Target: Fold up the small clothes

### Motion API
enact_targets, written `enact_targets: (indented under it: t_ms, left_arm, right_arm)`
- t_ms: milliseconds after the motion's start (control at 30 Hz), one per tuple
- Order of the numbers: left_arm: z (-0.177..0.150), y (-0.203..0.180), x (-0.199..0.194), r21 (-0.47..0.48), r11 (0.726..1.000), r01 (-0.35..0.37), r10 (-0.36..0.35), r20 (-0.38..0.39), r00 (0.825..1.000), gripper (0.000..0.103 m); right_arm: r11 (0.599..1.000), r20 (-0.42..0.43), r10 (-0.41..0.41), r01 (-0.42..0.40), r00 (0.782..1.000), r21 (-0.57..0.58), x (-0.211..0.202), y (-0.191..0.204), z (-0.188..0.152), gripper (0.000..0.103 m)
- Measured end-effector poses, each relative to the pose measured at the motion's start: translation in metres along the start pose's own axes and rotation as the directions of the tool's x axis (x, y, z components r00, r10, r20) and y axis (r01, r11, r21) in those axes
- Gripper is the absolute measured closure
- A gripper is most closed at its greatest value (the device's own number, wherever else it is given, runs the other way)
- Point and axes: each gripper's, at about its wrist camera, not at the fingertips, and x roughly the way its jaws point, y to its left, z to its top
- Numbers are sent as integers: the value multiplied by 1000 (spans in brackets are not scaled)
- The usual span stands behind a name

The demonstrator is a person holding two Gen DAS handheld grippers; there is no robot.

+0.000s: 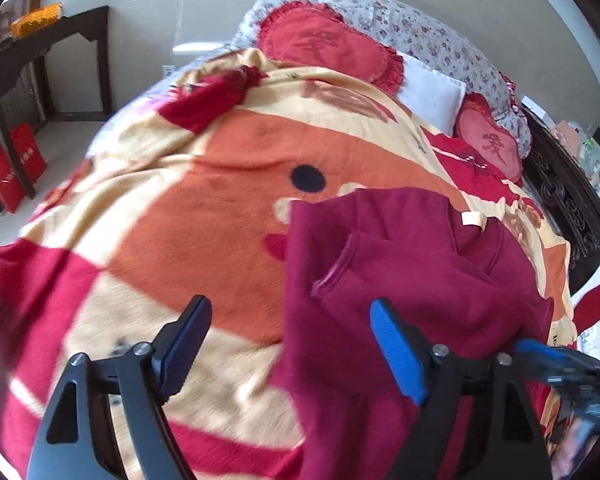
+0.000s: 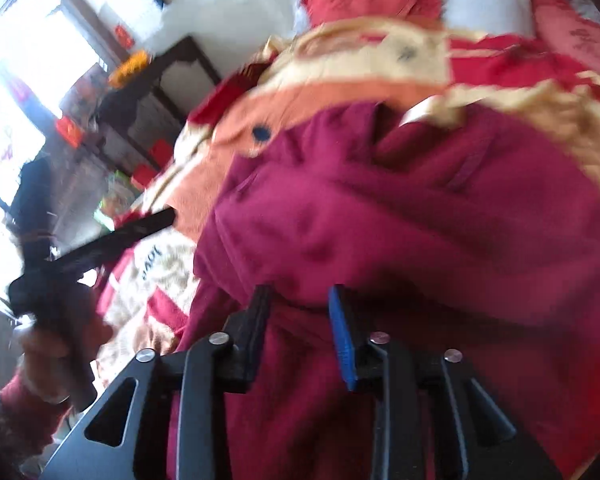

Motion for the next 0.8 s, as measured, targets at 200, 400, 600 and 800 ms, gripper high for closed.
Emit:
enact_targets:
  t_ms: [200,400,600,800]
  left_arm:
    - [10,-25,41,58,998,-14,18,-53,998,44]
    - [6,-46,36,162,986,-46,55,-50,997,87]
    - [11,-22,2,61,998,26,-25,-12,1000,88]
    - [2,-18,7,72,997,11,-9,-20,1000,86]
  right_arm:
    - [971,94,-194,178,977,158,-78,-70,-22,83]
    - [885,102,-347,289,932,366,-100,-148,-28,77]
    - [880,34,-249,211,968,426,-51,-177,-11,74]
    - [904,199,-322,238,925,355,-70,-153,6,103]
